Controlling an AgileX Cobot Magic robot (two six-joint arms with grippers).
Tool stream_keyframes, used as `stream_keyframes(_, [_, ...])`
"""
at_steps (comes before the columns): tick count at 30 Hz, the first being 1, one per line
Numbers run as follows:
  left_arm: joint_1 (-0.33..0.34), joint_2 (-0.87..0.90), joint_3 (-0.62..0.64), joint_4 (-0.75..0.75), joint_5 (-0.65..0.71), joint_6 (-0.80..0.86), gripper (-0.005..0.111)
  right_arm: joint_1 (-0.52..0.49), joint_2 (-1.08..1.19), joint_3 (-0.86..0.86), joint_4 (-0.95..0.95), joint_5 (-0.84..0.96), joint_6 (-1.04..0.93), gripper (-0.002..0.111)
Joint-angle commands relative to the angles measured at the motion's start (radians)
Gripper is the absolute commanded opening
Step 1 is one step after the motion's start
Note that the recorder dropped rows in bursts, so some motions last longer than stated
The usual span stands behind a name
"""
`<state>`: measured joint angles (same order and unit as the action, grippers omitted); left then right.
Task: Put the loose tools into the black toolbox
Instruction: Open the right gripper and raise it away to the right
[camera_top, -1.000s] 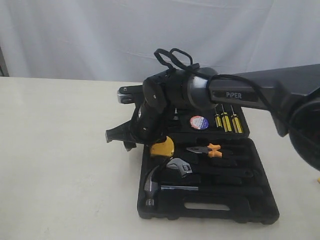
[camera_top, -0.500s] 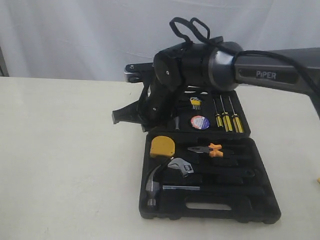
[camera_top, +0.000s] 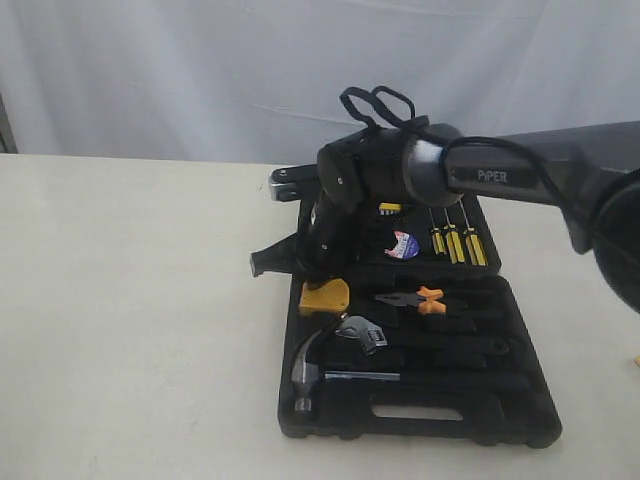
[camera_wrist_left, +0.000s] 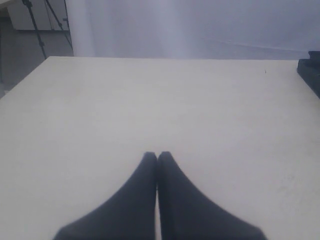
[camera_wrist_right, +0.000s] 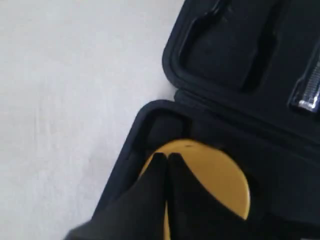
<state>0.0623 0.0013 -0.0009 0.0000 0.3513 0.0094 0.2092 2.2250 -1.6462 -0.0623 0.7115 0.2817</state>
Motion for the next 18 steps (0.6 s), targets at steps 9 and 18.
stream_keyframes(9, [-0.004, -0.001, 0.001, 0.000, -0.009, -0.002, 0.000, -0.068, -0.354, 0.009, -0.183, 0.229, -0.014, 0.000])
stream_keyframes(18, [-0.004, -0.001, 0.001, 0.000, -0.009, -0.002, 0.000, -0.365, -0.549, 0.009, -0.165, 0.443, -0.118, 0.000])
